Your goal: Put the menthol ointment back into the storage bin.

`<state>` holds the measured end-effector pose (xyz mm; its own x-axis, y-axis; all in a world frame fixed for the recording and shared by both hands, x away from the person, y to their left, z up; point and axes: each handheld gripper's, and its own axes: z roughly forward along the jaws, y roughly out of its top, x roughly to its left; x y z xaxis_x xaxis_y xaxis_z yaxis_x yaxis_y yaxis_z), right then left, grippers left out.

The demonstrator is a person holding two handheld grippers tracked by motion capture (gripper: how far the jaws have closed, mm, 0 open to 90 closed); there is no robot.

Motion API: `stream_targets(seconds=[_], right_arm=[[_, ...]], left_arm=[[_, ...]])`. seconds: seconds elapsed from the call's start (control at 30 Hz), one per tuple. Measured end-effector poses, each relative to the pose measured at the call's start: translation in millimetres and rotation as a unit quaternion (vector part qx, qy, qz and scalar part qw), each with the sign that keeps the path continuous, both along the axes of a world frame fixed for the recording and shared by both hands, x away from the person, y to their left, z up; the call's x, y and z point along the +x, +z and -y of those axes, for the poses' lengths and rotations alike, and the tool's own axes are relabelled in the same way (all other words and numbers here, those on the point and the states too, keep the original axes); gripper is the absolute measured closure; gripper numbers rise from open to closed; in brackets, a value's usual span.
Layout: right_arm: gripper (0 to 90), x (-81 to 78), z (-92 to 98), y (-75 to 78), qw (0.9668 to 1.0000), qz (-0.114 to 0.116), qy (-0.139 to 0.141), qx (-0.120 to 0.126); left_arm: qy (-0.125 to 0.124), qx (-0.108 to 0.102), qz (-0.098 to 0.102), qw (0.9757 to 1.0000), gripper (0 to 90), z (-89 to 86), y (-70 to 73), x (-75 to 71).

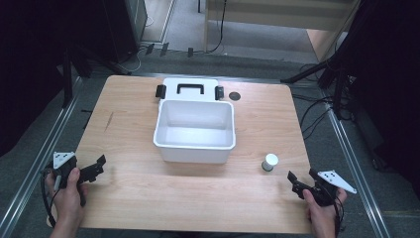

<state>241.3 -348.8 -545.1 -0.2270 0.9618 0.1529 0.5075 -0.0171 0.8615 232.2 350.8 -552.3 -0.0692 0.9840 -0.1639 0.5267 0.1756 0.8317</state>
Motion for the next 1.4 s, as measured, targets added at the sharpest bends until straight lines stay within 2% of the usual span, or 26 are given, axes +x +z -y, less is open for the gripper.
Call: stream_targets(seconds=[0.2,0.23,0.37,0.4,0.43,0.47,0.5,0.63,0.7,0.77,0.83,0.87,0.93,0.97,1.07,1.1,1.13,1.2,1.23,1.27,1.3,1.33,1.37,1.4], right_arm=[[17.1,1.0,-1.3,0.7,0.9997,-0.018,-0.002,-0.016],[17.8,1.6,-2.5,3.7,0.9991,-0.032,0.002,-0.029],[18.5,2.6,-5.8,10.5,0.9982,-0.048,0.012,-0.033],[18.5,3.0,-10.3,14.8,0.9971,-0.058,0.025,-0.042],[18.5,3.0,-10.3,14.8,0.9971,-0.058,0.025,-0.042],[18.7,4.9,-15.3,18.0,0.9949,-0.077,0.036,-0.053],[18.7,5.4,-17.7,19.3,0.9939,-0.086,0.039,-0.057],[18.7,11.5,-29.2,22.3,0.9840,-0.137,0.067,-0.093],[18.7,15.0,-35.0,21.4,0.9765,-0.167,0.079,-0.111],[18.1,18.9,-40.3,20.3,0.9654,-0.205,0.092,-0.133],[18.1,22.7,-44.6,21.0,0.9568,-0.234,0.099,-0.142],[18.1,22.7,-44.6,21.0,0.9568,-0.234,0.099,-0.142],[17.8,26.0,-48.9,23.3,0.9501,-0.253,0.106,-0.148],[17.4,29.9,-53.1,26.4,0.9410,-0.276,0.105,-0.166],[16.3,35.8,-57.8,33.5,0.9269,-0.300,0.112,-0.196],[16.3,35.8,-57.8,33.5,0.9269,-0.300,0.112,-0.196],[16.2,39.5,-60.3,39.7,0.9193,-0.312,0.115,-0.210],[16.1,43.0,-62.8,44.6,0.9127,-0.322,0.118,-0.222],[16.1,45.9,-64.7,46.8,0.9070,-0.330,0.122,-0.231],[15.8,47.4,-66.2,48.0,0.9034,-0.337,0.122,-0.236],[15.8,47.4,-66.2,48.0,0.9034,-0.337,0.122,-0.236],[15.8,53.0,-70.2,51.2,0.8935,-0.351,0.126,-0.250],[15.8,53.0,-70.2,51.2,0.8935,-0.351,0.126,-0.250],[15.9,57.4,-74.2,54.5,0.8873,-0.359,0.133,-0.257]], left_arm=[[-0.001,-0.001,-0.001,1.0000,0.2,0.1,0.1,-0.2],[-0.002,0.000,-0.002,1.0000,0.2,0.2,0.1,-0.2],[-0.001,0.000,-0.004,1.0000,0.2,0.2,-0.1,0.3],[0.001,-0.002,-0.004,1.0000,0.2,-0.1,-0.4,0.8],[0.001,-0.002,-0.004,1.0000,0.2,-0.1,-0.4,0.8],[0.000,-0.005,-0.004,1.0000,0.2,-0.6,-0.5,1.0],[0.001,-0.006,-0.005,1.0000,0.2,-0.8,-0.7,1.2],[-0.001,-0.004,-0.005,1.0000,0.2,-0.7,-0.3,0.6],[-0.001,-0.006,-0.003,1.0000,0.2,-1.2,-0.4,0.2],[-0.001,-0.011,-0.001,0.9999,0.2,-1.9,-0.5,-0.1],[-0.001,-0.015,0.000,0.9999,0.2,-2.4,-0.6,-0.3],[-0.001,-0.015,0.000,0.9999,0.2,-2.4,-0.6,-0.3],[-0.004,-0.019,-0.001,0.9998,0.2,-3.1,-0.5,-0.4],[-0.004,-0.020,-0.001,0.9998,0.2,-3.2,-0.6,-0.2],[-0.001,-0.016,-0.001,0.9999,3.0,-2.5,-0.6,-0.1],[-0.001,-0.016,-0.001,0.9999,3.9,-2.5,-0.6,-0.1],[-0.002,-0.014,-0.002,0.9999,4.0,-2.4,-0.6,0.0],[-0.001,-0.014,-0.002,0.9999,4.0,-2.5,-0.6,0.0],[0.000,-0.015,-0.001,0.9999,4.0,-2.4,-0.6,-0.1],[0.000,-0.014,-0.001,0.9999,4.0,-2.3,-0.6,-0.1],[0.000,-0.014,-0.001,0.9999,4.0,-2.3,-0.6,-0.1],[0.005,-0.011,0.001,0.9999,4.0,-1.9,-0.5,-0.6],[0.005,-0.011,0.001,0.9999,3.6,-1.9,-0.5,-0.6],[0.010,-0.008,0.002,0.9999,2.3,-1.7,-0.3,-1.3]])
